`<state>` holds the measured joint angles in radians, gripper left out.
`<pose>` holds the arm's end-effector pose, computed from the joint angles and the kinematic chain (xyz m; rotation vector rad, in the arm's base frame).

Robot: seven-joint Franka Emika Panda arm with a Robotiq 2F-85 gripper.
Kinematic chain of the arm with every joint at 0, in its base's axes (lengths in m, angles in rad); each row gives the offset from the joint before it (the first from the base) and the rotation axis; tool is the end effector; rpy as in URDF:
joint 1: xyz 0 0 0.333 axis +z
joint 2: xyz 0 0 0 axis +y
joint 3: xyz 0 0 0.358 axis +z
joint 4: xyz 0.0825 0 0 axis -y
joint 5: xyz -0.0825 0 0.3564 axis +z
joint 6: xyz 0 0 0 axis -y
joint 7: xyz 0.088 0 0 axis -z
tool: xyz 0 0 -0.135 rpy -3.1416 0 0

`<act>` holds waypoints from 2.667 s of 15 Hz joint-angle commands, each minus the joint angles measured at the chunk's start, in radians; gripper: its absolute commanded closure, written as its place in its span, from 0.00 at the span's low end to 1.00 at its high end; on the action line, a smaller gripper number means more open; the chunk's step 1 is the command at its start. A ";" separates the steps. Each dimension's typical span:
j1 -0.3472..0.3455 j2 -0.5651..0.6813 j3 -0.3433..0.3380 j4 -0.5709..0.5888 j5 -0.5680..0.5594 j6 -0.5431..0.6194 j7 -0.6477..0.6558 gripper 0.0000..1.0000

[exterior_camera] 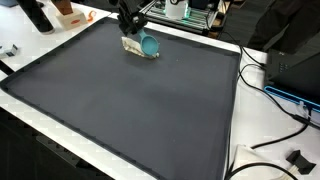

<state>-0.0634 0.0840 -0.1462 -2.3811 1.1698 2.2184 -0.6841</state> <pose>0.4780 -0.0502 0.3248 -2.2741 0.4540 -0.1999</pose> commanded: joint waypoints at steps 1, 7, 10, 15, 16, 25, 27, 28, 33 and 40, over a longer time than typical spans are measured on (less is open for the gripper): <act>-0.014 -0.055 0.019 -0.013 -0.055 -0.015 0.063 0.75; -0.013 -0.141 0.031 -0.009 -0.220 -0.073 0.146 0.75; -0.015 -0.177 0.028 0.015 -0.318 -0.194 0.194 0.75; -0.012 -0.224 0.036 0.071 -0.489 -0.329 0.384 0.75; -0.011 -0.233 0.041 0.084 -0.528 -0.337 0.447 0.75; 0.002 -0.224 0.107 0.202 -0.857 -0.413 0.916 0.75; 0.006 -0.220 0.131 0.216 -0.962 -0.409 0.997 0.75; 0.009 -0.217 0.143 0.224 -1.019 -0.410 1.028 0.75; 0.023 -0.193 0.191 0.244 -1.302 -0.414 1.140 0.75; 0.042 -0.140 0.207 0.232 -1.684 -0.352 1.203 0.75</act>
<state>-0.0316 -0.0785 0.0619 -2.1455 -0.3903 1.8273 0.4761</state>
